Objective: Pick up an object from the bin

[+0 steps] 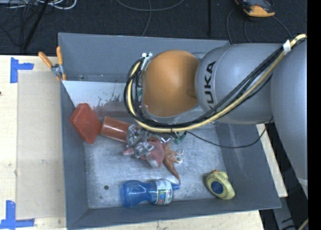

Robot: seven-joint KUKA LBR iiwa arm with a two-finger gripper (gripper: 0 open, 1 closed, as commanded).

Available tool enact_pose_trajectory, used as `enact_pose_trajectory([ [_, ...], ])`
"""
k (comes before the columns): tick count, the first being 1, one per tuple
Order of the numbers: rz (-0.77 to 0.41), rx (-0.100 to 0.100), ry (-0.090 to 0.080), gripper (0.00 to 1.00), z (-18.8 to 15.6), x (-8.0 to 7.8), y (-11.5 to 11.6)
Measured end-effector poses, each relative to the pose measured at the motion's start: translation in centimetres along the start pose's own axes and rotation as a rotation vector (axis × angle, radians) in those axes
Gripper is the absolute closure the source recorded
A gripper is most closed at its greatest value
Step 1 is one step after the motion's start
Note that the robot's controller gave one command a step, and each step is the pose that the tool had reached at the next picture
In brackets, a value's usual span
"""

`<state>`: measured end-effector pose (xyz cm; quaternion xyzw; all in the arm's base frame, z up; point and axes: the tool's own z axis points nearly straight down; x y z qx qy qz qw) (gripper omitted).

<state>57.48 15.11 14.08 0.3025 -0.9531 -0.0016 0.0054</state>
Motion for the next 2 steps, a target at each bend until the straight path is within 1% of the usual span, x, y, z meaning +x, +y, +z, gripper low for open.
enact_pose_trajectory([
  [1,0.002,0.009,-0.016,1.0,-3.7,0.0,-0.8],
  [2,0.009,0.003,-0.005,1.0,-6.4,0.0,-1.2],
])
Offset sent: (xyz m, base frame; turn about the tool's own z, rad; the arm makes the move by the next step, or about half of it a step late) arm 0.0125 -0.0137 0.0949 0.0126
